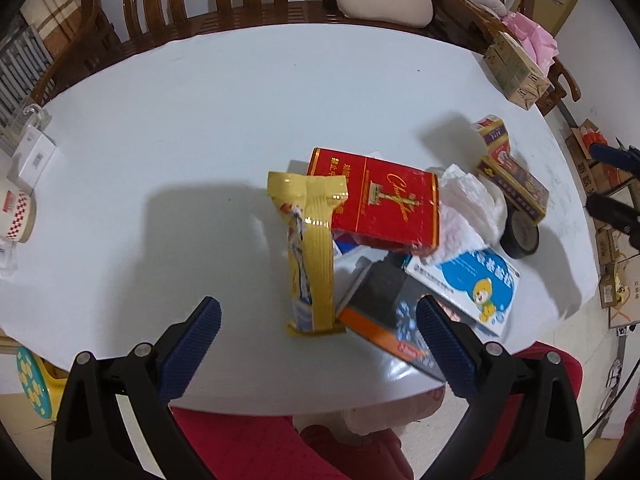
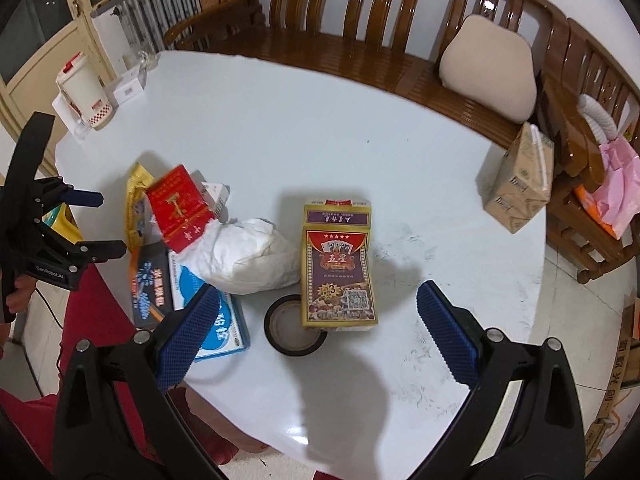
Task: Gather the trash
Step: 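Grasp the yellow snack wrapper with the left gripper while the right gripper grasps the playing-card box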
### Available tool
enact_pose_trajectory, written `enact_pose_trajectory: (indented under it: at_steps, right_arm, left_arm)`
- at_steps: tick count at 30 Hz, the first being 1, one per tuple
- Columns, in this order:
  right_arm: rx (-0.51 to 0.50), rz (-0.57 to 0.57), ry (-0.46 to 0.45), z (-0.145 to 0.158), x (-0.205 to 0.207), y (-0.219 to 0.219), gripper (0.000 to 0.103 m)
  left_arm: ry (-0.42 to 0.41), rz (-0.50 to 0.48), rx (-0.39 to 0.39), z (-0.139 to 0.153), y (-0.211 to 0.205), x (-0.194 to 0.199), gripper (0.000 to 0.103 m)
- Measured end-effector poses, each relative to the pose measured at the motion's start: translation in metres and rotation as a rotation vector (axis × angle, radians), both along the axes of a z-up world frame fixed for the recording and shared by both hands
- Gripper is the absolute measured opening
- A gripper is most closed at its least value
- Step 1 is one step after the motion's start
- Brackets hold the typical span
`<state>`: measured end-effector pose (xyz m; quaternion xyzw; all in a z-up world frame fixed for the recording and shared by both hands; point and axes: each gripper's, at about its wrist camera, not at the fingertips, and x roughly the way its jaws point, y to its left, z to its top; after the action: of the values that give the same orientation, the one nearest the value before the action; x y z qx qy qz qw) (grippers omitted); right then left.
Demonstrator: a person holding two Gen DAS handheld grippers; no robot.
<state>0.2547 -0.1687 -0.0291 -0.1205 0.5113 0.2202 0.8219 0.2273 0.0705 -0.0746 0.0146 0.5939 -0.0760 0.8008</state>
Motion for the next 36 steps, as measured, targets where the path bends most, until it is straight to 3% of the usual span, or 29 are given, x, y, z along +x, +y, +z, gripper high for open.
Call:
enact_pose_trajectory:
  at_steps: [14, 19, 27, 30, 32, 34, 36]
  right_arm:
    - [-0.038, 0.014, 0.14, -0.059, 0.035, 0.004, 0.097]
    - [-0.038, 0.014, 0.167, -0.07, 0.042, 0.004, 0.097]
    - [-0.027, 0.014, 0.208, -0.084, 0.05, 0.002, 0.096]
    - [-0.022, 0.018, 0.215, -0.086, 0.053, 0.005, 0.09]
    - [-0.022, 0.019, 0.208, -0.086, 0.053, 0.005, 0.08]
    - [-0.028, 0.019, 0.194, -0.084, 0.053, 0.007, 0.063]
    - [-0.017, 0.012, 0.204, -0.084, 0.053, 0.007, 0.059]
  left_arm:
    - [0.003, 0.028, -0.018, -0.023, 0.007, 0.027, 0.093]
    - [0.025, 0.041, -0.031, -0.031, 0.009, 0.033, 0.075]
    - [0.044, 0.045, -0.052, -0.039, 0.013, 0.039, 0.064]
    - [0.037, 0.039, -0.04, -0.038, 0.011, 0.039, 0.057]
    - [0.039, 0.035, -0.037, -0.038, 0.009, 0.042, 0.054]
    - [0.04, 0.037, -0.036, -0.037, 0.009, 0.043, 0.048]
    - [0.041, 0.034, -0.036, -0.037, 0.01, 0.043, 0.044]
